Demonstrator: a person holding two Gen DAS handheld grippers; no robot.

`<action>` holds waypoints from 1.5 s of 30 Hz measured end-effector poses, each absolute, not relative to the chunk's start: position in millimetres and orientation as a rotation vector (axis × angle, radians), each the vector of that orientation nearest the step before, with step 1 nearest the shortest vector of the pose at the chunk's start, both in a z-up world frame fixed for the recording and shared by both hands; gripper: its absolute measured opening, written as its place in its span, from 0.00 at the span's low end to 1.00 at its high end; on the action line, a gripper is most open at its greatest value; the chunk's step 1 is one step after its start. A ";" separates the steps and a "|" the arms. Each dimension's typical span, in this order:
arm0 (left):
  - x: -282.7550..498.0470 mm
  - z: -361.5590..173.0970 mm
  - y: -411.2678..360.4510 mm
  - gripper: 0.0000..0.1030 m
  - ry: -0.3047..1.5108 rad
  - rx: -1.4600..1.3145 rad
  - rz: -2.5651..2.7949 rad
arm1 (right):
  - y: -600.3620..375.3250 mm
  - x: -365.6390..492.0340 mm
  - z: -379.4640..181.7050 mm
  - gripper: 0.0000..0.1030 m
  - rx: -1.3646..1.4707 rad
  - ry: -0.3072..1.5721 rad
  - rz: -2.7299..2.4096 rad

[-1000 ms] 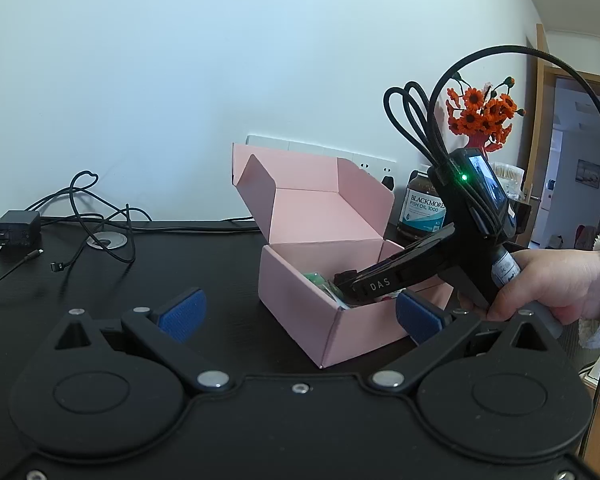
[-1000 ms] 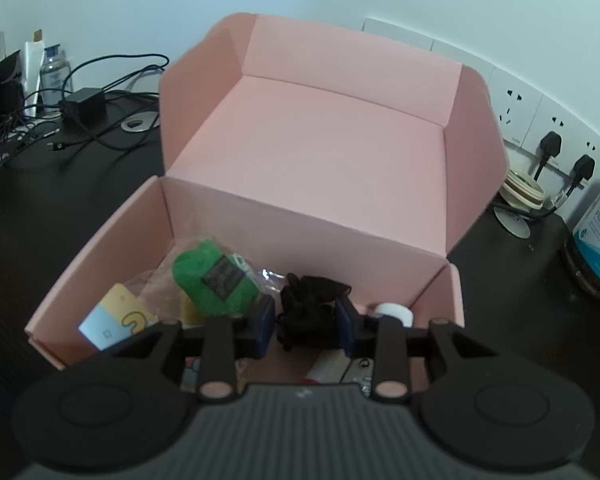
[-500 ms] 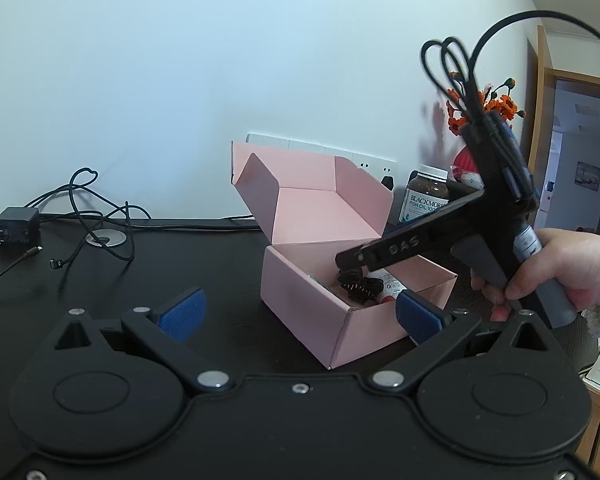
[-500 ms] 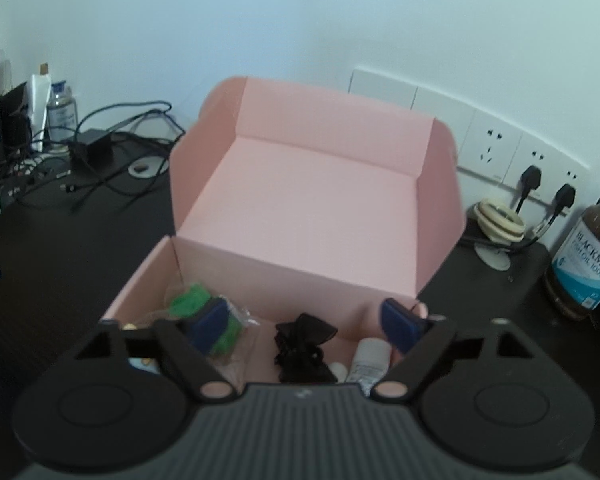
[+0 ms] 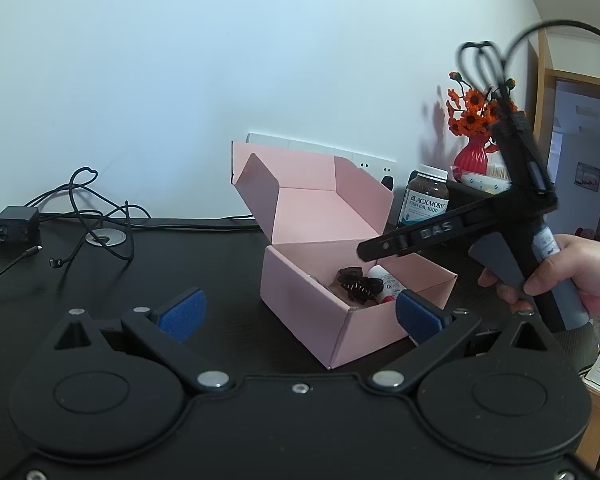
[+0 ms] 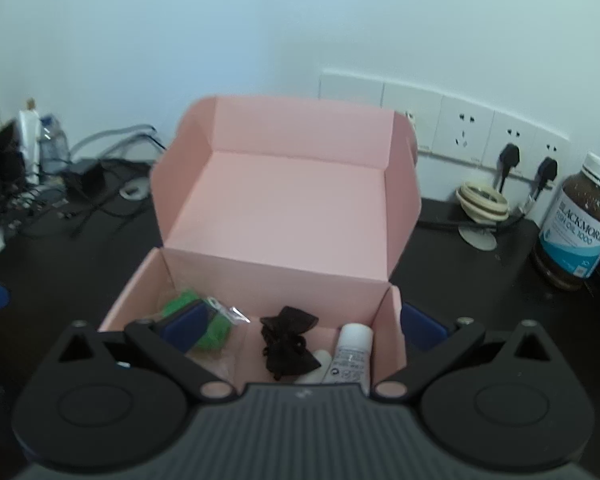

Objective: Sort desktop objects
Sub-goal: 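Withdraw the right gripper up and back from the pink box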

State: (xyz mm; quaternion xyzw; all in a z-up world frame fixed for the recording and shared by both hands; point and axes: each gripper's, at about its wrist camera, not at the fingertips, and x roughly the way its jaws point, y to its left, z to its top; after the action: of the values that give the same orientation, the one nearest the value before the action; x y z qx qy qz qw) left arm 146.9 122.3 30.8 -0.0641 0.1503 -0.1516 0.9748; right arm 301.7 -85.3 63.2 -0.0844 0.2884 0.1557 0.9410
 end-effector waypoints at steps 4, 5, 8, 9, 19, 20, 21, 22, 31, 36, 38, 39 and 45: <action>146.8 30.8 122.3 1.00 0.304 -0.130 -0.305 | -101.9 286.0 63.7 0.99 -0.111 0.531 0.390; 146.8 30.8 122.4 1.00 0.304 -0.131 -0.305 | -106.1 281.0 63.3 0.99 -0.097 0.522 0.406; 146.3 31.0 122.1 1.00 0.303 -0.130 -0.303 | -116.4 265.2 63.4 0.99 -0.069 0.487 0.442; 146.1 31.1 122.0 1.00 0.304 -0.129 -0.302 | -120.3 258.7 63.1 0.99 -0.059 0.469 0.453; 145.8 31.9 119.8 1.00 0.309 -0.119 -0.287 | -146.6 207.8 39.4 0.99 -0.080 0.352 0.549; 145.8 32.0 119.1 1.00 0.309 -0.116 -0.285 | -148.4 205.8 36.3 0.99 -0.072 0.357 0.553; 145.8 32.2 118.5 1.00 0.309 -0.114 -0.283 | -149.2 204.6 34.3 0.99 -0.067 0.359 0.550; 145.8 32.3 118.1 1.00 0.310 -0.112 -0.280 | -149.9 203.5 32.4 0.99 -0.063 0.360 0.546; 147.0 31.7 118.5 1.00 0.319 -0.111 -0.266 | -151.8 200.7 28.1 0.99 -0.020 0.349 0.513; 147.4 31.6 117.8 1.00 0.324 -0.107 -0.266 | -153.0 198.6 26.8 0.99 -0.013 0.334 0.471; 147.6 31.6 117.8 1.00 0.326 -0.106 -0.263 | -155.0 198.8 26.0 0.99 -0.002 0.332 0.454; 148.0 31.5 117.7 1.00 0.327 -0.107 -0.261 | -156.5 199.1 25.7 0.99 0.005 0.330 0.446; 151.3 30.7 121.4 1.00 0.346 -0.133 -0.249 | -167.2 205.6 20.8 0.99 0.057 0.359 0.406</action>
State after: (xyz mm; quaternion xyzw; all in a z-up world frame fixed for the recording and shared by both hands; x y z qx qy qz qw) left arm 151.3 121.4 30.7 -0.0660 0.1714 -0.1233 0.9752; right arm 205.6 -167.2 20.8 0.0279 0.1774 0.2003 0.9631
